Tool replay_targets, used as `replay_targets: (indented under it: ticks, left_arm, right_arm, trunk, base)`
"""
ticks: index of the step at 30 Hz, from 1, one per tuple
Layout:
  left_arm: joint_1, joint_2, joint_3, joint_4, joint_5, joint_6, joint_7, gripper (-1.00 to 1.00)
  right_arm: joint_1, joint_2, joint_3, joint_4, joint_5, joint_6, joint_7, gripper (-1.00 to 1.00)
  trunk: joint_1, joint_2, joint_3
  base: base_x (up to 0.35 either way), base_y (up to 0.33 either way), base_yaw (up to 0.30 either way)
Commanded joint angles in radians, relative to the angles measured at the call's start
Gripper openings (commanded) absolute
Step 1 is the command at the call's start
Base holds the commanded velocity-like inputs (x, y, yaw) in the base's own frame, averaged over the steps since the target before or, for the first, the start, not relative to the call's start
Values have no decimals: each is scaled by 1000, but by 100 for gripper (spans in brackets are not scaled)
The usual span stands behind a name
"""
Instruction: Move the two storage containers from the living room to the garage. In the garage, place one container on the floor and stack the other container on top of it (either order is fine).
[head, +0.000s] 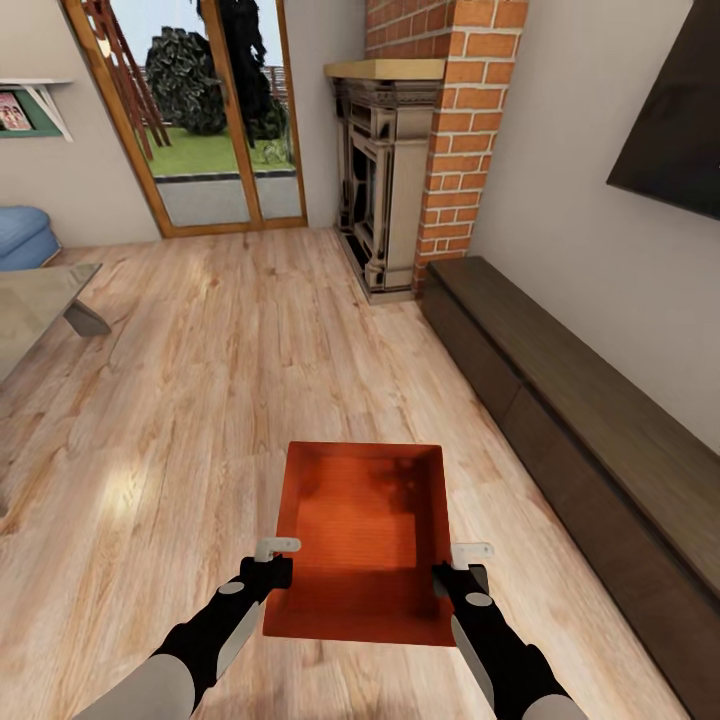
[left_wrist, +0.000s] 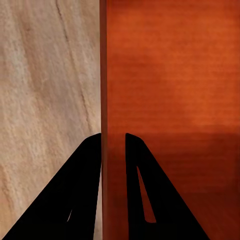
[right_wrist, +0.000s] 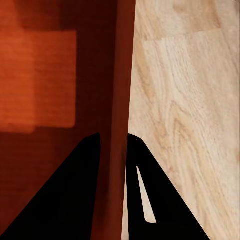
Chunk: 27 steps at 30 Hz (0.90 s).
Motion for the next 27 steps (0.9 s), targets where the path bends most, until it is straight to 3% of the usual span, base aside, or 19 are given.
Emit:
replay_targets:
  ticks: [1, 27]
  left_arm:
    - [0, 0, -7, -62, 11, 4, 6, -100]
    - [0, 0, -7, -60, 11, 4, 6, -100]
  right_arm:
    - [0, -1, -1, 1, 1, 10, -20, -100]
    - [0, -1, -1, 1, 1, 10, -20, -100]
  trunk:
    - [0, 0, 1]
    - [0, 0, 41]
  base:
    - [0, 0, 0]
    - [0, 0, 0]
